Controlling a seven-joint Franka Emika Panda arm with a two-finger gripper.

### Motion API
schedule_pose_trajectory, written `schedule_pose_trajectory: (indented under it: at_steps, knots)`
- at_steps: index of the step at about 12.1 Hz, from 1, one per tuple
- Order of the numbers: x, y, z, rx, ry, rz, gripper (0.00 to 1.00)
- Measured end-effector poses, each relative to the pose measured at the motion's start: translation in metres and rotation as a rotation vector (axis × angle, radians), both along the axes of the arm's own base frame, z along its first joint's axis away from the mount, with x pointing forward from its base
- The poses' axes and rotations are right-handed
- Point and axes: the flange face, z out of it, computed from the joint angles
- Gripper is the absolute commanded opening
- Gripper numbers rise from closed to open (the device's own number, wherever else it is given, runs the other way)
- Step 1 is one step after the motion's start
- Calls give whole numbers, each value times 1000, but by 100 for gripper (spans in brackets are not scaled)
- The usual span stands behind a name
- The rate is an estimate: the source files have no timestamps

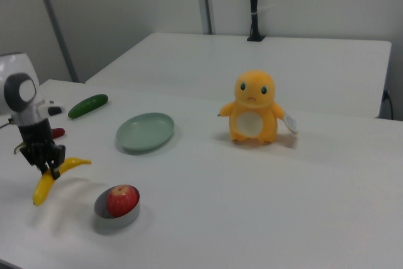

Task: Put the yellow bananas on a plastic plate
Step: 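Close the gripper on the banana's stem end and lift it, then carry the banana over the pale green plate and lower it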

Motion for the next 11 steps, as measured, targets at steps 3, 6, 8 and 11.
schedule_pose_trajectory:
  at_steps: [3,6,8,11]
  knots:
    - [15,4,69,-20,-12,-13,9]
    - [27,6,135,-15,-35,-28,9]
    - [37,3,161,8,-73,-42,10]
    - [76,-28,177,57,-136,-114,10]
